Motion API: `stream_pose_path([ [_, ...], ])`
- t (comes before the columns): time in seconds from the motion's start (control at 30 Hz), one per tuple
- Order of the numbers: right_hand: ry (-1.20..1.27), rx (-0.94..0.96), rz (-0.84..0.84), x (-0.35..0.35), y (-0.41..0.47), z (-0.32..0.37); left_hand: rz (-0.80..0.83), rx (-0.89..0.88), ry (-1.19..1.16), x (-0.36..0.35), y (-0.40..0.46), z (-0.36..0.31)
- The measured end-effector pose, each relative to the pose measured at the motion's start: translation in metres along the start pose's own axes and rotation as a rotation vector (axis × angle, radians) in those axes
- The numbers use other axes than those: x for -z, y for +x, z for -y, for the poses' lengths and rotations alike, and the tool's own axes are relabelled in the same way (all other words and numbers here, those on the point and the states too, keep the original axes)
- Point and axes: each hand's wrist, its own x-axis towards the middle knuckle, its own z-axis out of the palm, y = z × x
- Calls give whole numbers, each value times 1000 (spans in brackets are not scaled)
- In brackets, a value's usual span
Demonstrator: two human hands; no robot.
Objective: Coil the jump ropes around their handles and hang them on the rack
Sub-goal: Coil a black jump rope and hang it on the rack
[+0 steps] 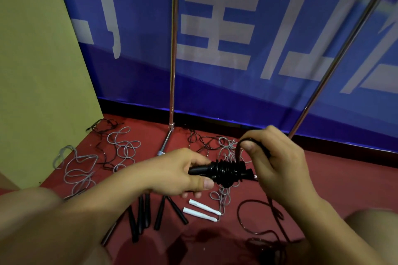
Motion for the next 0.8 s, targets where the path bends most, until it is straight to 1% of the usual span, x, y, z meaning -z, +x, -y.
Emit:
stream_pose_path([
  [0.1,104,-137,27,2,6,-5,64,-68,-50,-1,-5,-5],
  [0.23,425,-419,100,7,12,-6,86,-150,-93,2,-10,-13],
  [0.3,551,-528,125,5,14,-6,89,-183,-134,0,-11,-15],
  [0.43,851,-697,173,-8,9,-7,117,-253,-205,-3,-11,-17],
  [0.5,967,-749,201,-17,7,-5,113,-280,-228,-3,-11,-18],
  [0.57,976,-738,236,-26,2,-4,102,-303,-228,-3,-11,-19],
  [0.67,901,-726,248,-36,-3,0,84,-302,-257,-4,-10,-16],
  [0.8,774,-703,264,-45,-6,9,-53,-293,-305,-5,-5,-12],
])
